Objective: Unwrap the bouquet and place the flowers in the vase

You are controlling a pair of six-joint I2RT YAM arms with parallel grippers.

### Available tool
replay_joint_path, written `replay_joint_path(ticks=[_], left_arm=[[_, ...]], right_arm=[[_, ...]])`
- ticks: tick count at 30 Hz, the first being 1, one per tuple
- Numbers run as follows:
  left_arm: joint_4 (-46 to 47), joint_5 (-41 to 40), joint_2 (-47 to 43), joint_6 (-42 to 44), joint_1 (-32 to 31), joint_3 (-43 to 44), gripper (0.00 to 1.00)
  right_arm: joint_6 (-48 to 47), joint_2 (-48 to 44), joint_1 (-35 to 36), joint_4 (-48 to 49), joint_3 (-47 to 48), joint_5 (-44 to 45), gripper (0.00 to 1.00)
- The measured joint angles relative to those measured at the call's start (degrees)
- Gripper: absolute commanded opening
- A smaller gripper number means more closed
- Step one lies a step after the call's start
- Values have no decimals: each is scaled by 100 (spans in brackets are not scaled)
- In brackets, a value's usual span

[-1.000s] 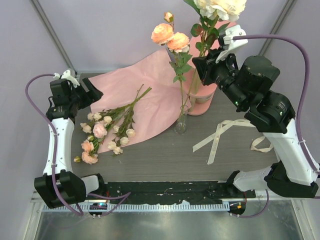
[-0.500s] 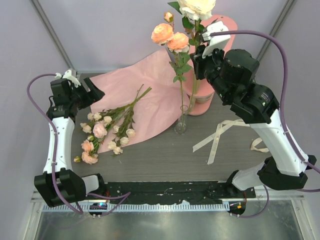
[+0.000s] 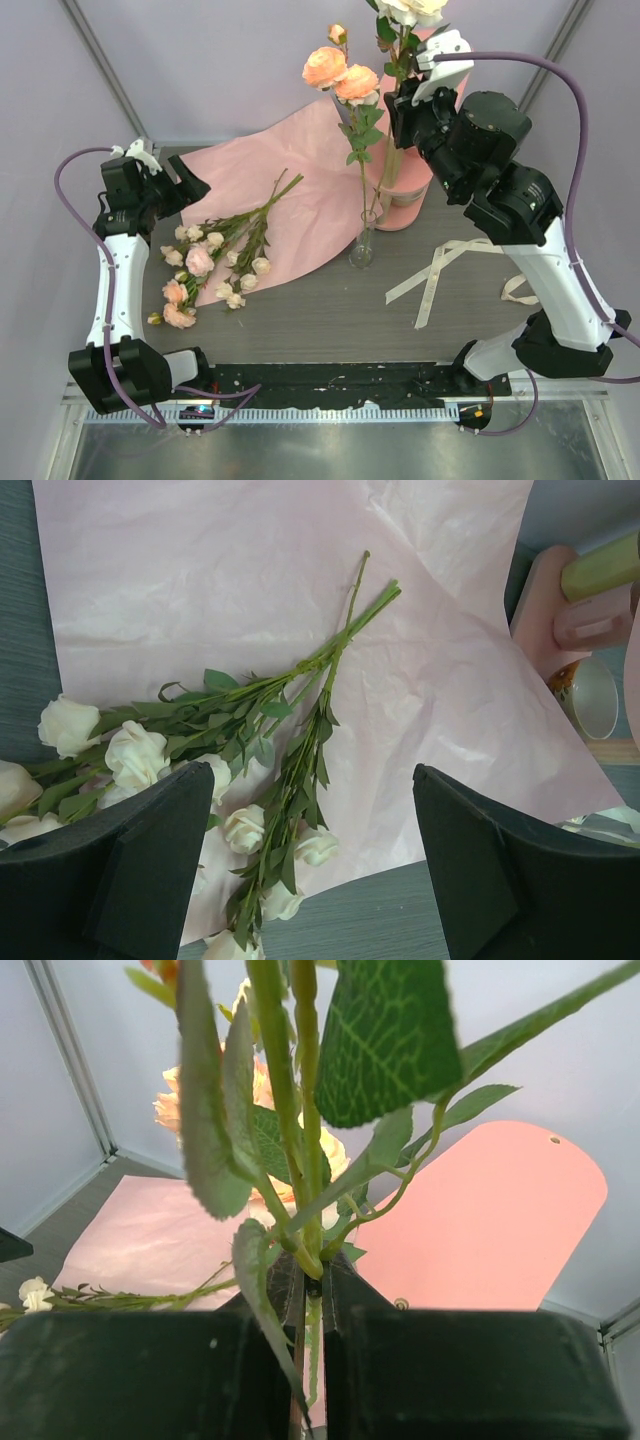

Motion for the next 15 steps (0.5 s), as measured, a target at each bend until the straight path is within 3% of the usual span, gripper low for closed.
replay_joint_path(ticks=[6, 15], left_arm=[[0, 7, 0, 0, 0, -2, 85], [2, 66, 0, -4, 0, -2, 85]], right_arm=[[4, 9, -42, 214, -352, -20, 1], [149, -448, -140, 975, -2247, -129, 1]])
